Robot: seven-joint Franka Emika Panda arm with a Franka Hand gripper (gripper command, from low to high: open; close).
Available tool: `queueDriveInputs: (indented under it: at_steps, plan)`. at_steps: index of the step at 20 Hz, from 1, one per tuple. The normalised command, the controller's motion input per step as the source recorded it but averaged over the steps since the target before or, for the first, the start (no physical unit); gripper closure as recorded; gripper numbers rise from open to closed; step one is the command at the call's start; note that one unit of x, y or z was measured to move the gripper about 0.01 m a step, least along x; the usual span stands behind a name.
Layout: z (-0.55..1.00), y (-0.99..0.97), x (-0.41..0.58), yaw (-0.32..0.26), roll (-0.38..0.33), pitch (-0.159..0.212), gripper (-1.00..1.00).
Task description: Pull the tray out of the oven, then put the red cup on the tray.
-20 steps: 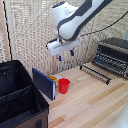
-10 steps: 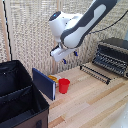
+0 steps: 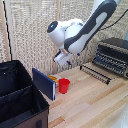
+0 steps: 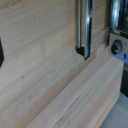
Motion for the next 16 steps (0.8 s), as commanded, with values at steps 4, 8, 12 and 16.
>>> queueDriveInputs:
  at_steps: [4,8,12,16]
  plan:
    - [-0.1,-0.25,0.0,0.156,-0.314,0.0,-1.0]
    - [-0.01,-0.5,0.0,0.068,-0.293,-0.007,-1.0]
    - [0.0,-0.65,0.061,0.05,-0.223,-0.03,-1.0]
    - [0.02,-0.79,0.128,0.052,-0.124,-0.027,-1.0]
